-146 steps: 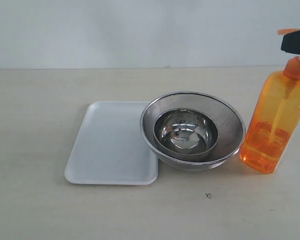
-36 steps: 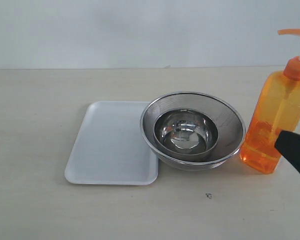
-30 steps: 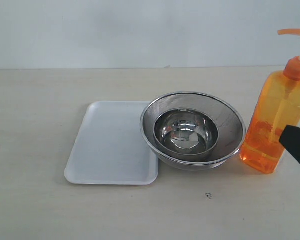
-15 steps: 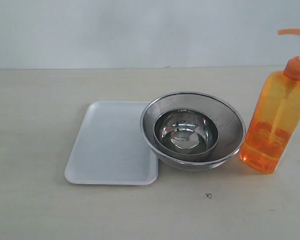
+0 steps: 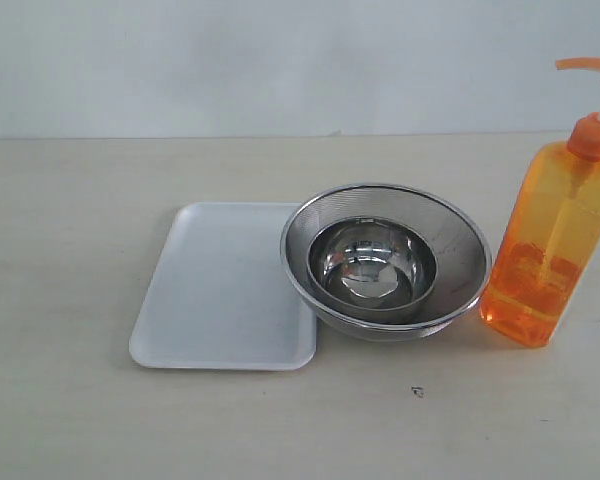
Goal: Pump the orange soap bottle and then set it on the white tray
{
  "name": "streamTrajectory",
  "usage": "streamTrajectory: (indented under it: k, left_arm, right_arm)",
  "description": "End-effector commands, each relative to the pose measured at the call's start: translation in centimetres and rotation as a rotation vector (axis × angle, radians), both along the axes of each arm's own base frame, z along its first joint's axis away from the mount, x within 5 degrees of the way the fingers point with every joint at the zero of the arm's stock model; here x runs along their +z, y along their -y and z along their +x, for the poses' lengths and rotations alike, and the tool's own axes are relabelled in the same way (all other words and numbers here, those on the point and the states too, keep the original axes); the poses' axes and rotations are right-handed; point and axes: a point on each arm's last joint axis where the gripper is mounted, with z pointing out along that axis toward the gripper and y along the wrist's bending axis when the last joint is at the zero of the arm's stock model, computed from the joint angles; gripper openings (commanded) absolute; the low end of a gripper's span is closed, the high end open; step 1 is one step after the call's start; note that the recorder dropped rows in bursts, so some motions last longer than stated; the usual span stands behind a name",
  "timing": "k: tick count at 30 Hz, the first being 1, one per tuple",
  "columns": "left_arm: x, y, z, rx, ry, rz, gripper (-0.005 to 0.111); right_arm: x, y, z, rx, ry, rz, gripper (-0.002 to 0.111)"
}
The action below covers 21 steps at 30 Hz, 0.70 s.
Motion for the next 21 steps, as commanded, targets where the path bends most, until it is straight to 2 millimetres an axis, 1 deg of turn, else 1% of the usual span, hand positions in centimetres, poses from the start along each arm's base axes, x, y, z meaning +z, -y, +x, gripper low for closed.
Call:
streamTrajectory:
  k: [1,3,4,5,7,11,12,15,21]
  left_arm:
    - [0.0,0.0,0.0,0.001,0.004,0.008,0.005]
    - [0.0,0.0,0.0,0.001,0.004,0.008,0.005]
    - [0.0,0.0,0.0,0.001,0.004,0.008,0.005]
    - [0.0,0.0,0.0,0.001,0.004,0.008,0.005]
    - [0.0,0.0,0.0,0.001,0.004,0.008,0.005]
    - [0.0,0.0,0.0,0.001,0.004,0.008,0.005]
    - [0.0,0.0,0.0,0.001,0.004,0.008,0.005]
    - [0.0,0.0,0.0,0.001,0.004,0.008,0.005]
    - [0.0,0.0,0.0,0.001,0.004,0.008,0.005]
  right_arm:
    - [-0.1,0.0,0.0,-0.006,0.003,-0.021,0.105]
    - [-0.1,0.0,-0.1,0.002,0.012,-0.022,0.105]
    - [0.1,-0.2,-0.2,0.012,0.040,-0.047,0.105]
    - [0.2,-0.3,-0.3,0.021,0.093,-0.113,0.105]
    - [0.6,-0.5,-0.5,0.013,0.213,-0.243,0.105]
    - [2.1,-0.6,-1.1,-0.099,0.561,-0.526,0.105]
    - [2.2,-0.7,-1.2,-0.113,0.614,-0.588,0.105]
    - [2.1,-0.9,-1.4,-0.112,0.672,-0.675,0.105]
    - [2.1,-0.9,-1.5,-0.117,0.693,-0.673,0.105]
